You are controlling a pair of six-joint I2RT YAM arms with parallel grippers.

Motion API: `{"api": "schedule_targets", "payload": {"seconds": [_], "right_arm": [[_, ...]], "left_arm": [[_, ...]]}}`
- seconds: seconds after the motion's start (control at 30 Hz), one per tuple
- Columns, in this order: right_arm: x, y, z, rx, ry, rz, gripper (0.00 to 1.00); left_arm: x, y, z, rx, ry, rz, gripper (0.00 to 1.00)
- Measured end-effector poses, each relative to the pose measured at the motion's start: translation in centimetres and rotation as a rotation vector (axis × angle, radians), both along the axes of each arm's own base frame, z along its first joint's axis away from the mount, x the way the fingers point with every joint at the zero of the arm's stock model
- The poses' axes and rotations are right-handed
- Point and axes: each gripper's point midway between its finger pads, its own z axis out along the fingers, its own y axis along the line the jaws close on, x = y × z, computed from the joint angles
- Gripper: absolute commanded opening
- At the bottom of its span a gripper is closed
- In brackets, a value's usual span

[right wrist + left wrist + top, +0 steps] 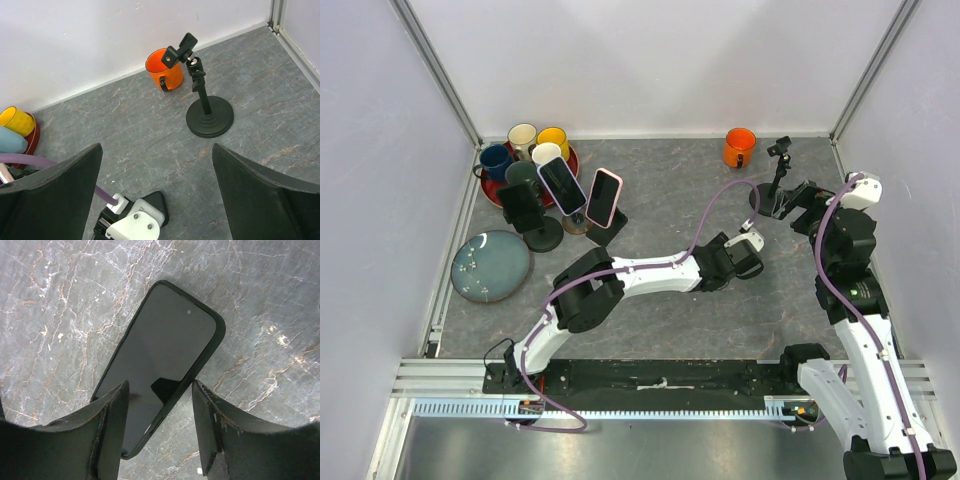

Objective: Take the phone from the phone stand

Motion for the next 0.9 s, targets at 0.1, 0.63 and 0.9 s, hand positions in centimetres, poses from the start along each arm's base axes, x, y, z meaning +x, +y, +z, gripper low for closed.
{"api": "schedule_targets", "payload": {"seconds": [0.1,0.63,0.9], "right_arm": [[0.0,0.4,0.0,-0.003,0.001,0.02,0.98],[1.0,3.9,-0.9,0.036,0.007,0.204,0.98],[1.9,6.8,-2.6,0.058,0.057,0.36,0.98]], "left_arm": [[-0.3,-0.2,-0.3,-0.014,0.018,0.001,0.64],[-0.9,3.4,7.9,-0.3,0.128,0.089,0.83],[3.3,15.6,19.9,-0.596,-0.022,0.293,0.92]]}}
